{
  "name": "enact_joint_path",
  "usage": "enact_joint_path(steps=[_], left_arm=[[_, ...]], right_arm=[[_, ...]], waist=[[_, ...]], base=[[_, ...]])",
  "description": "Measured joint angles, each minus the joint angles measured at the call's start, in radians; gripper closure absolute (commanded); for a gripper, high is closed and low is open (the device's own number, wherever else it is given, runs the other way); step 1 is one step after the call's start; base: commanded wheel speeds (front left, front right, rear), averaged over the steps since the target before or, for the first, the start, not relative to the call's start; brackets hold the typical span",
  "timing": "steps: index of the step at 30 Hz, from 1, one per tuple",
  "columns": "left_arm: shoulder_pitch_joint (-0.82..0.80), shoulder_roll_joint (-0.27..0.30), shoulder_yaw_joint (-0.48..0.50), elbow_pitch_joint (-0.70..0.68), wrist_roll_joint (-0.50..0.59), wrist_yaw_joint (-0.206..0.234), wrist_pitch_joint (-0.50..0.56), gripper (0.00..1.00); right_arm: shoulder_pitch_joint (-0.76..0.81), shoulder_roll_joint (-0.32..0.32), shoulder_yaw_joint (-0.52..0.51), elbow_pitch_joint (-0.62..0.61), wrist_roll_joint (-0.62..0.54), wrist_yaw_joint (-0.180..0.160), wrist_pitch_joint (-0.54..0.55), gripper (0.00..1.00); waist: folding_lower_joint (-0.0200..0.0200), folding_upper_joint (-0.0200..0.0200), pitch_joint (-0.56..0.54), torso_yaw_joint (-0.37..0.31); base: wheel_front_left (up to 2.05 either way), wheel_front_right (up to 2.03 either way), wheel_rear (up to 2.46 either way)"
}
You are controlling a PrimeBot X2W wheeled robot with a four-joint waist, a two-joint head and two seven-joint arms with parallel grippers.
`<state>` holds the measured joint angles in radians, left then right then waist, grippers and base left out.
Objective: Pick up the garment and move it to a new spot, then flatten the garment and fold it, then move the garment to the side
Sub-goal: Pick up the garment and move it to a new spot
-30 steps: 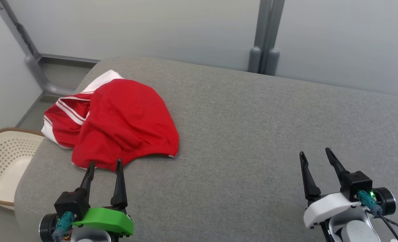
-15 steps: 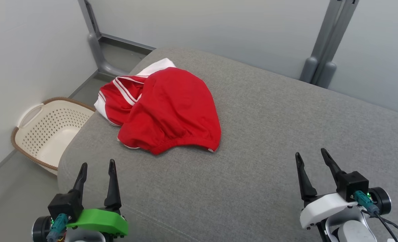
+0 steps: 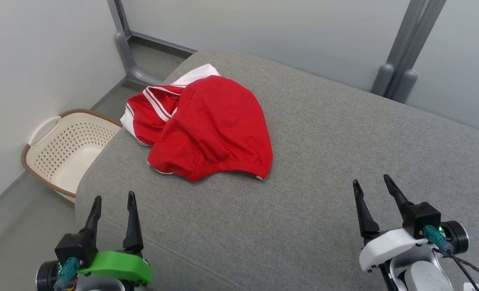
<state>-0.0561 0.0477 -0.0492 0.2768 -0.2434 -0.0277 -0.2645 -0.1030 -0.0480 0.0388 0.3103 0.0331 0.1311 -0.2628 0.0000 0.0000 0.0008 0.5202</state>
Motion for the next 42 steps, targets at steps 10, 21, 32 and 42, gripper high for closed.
enact_joint_path(steps=[10,21,32,42], left_arm=[[-0.182,0.0,-0.033,0.221,-0.087,-0.043,0.081,0.0],[-0.534,0.001,-0.112,0.504,-0.274,-0.019,0.274,0.0],[-0.697,0.026,-0.121,0.721,-0.307,0.08,0.336,0.0],[-0.754,0.066,-0.13,0.819,-0.295,0.077,0.295,1.0]], right_arm=[[0.013,0.0,-0.01,-0.009,-0.014,0.0,0.0,0.0],[-0.037,0.0,0.038,-0.038,-0.077,0.0,0.037,0.0],[-0.073,-0.006,0.025,-0.094,-0.109,0.0,0.06,0.0],[-0.088,-0.005,0.042,-0.093,-0.1,0.0,0.053,0.0]], waist=[[0.0,0.0,0.01,-0.019],[0.0,0.0,0.085,-0.11],[0.0,0.0,0.214,-0.237],[0.0001,0.0,0.3,-0.323]], base=[[0.0,0.0,0.0],[0.0,0.0,0.0],[0.0,0.0,0.0],[0.0,0.0,0.0]])
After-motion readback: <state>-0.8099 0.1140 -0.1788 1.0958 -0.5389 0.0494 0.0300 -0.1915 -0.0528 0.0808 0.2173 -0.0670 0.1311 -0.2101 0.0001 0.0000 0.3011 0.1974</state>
